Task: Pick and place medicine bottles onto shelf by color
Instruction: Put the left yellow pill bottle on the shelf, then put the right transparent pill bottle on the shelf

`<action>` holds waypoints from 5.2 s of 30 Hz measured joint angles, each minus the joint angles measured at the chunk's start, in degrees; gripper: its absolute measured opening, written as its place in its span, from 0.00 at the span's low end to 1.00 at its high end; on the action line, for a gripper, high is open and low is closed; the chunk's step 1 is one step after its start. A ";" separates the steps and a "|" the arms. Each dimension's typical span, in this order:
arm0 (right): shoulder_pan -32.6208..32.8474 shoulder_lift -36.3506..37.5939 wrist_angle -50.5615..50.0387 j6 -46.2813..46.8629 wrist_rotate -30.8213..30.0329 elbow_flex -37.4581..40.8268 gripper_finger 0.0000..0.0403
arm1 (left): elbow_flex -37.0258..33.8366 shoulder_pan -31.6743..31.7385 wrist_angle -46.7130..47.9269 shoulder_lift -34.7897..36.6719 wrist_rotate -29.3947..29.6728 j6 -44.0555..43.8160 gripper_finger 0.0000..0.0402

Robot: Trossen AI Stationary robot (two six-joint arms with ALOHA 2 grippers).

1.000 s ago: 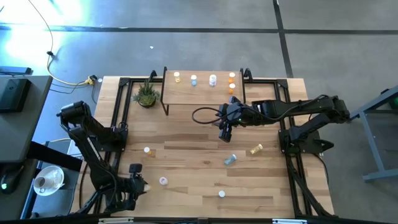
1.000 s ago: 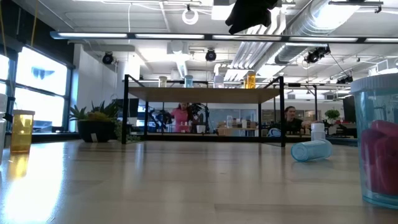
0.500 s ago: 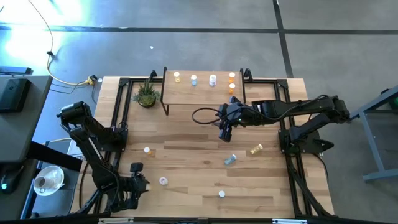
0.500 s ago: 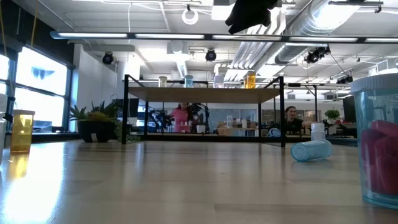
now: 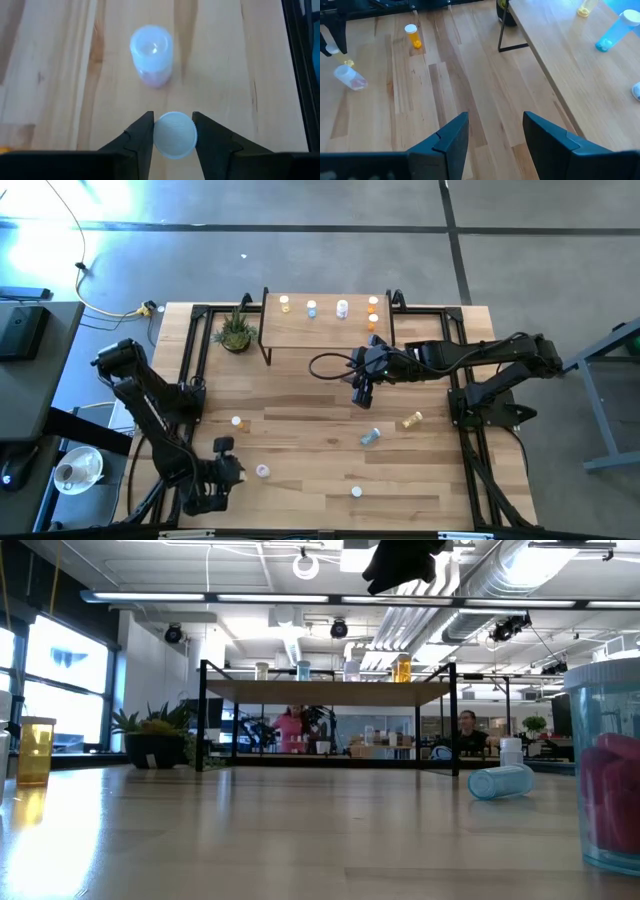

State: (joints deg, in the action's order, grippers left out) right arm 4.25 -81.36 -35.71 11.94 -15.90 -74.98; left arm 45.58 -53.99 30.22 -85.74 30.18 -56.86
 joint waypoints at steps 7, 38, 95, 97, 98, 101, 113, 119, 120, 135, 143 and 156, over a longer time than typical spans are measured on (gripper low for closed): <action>-0.01 0.00 -0.02 -0.02 0.00 0.00 0.44 | 0.00 4.64 1.17 6.57 -0.09 5.25 0.27; -0.02 0.00 -0.43 0.02 0.00 0.00 0.44 | 1.77 65.36 0.39 32.96 -21.08 62.56 0.28; -0.02 0.00 -0.51 0.95 -0.02 0.00 0.44 | 30.13 95.82 13.42 0.18 -31.26 70.59 0.28; -0.02 0.00 -0.51 1.03 -0.02 0.00 0.44 | 29.49 95.82 13.23 0.20 -31.24 70.53 0.28; -0.02 0.00 -0.51 1.05 -0.01 0.00 0.44 | 29.28 95.82 13.13 0.25 -31.20 70.53 0.28; -0.02 0.00 -0.51 1.07 -0.02 0.00 0.44 | 29.16 95.82 13.12 0.31 -31.13 70.51 0.28; -0.02 0.00 -0.51 1.07 -0.02 0.00 0.44 | 29.11 95.79 13.07 0.31 -31.44 70.38 0.28; -0.02 0.00 -0.51 1.07 -0.02 0.00 0.44 | 29.03 95.79 12.69 0.29 -31.45 70.48 0.28; -0.02 0.00 -0.51 1.07 -0.02 0.00 0.44 | 29.03 95.79 12.55 0.29 -31.45 70.48 0.28; -0.02 0.00 -0.51 1.07 -0.02 0.00 0.44 | 28.89 95.79 12.24 0.11 -31.04 70.48 0.44; -0.13 0.50 -0.48 0.62 -0.12 0.00 0.44 | 32.14 95.79 14.65 0.14 -31.02 70.99 0.47; -2.35 6.87 -2.27 -3.90 -6.80 -1.84 0.44 | 42.67 95.79 25.16 1.33 -31.23 69.64 0.46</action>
State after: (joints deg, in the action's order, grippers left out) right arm 1.90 -74.49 -37.98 8.04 -22.70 -76.82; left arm 88.25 41.80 55.38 -84.41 -1.05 12.78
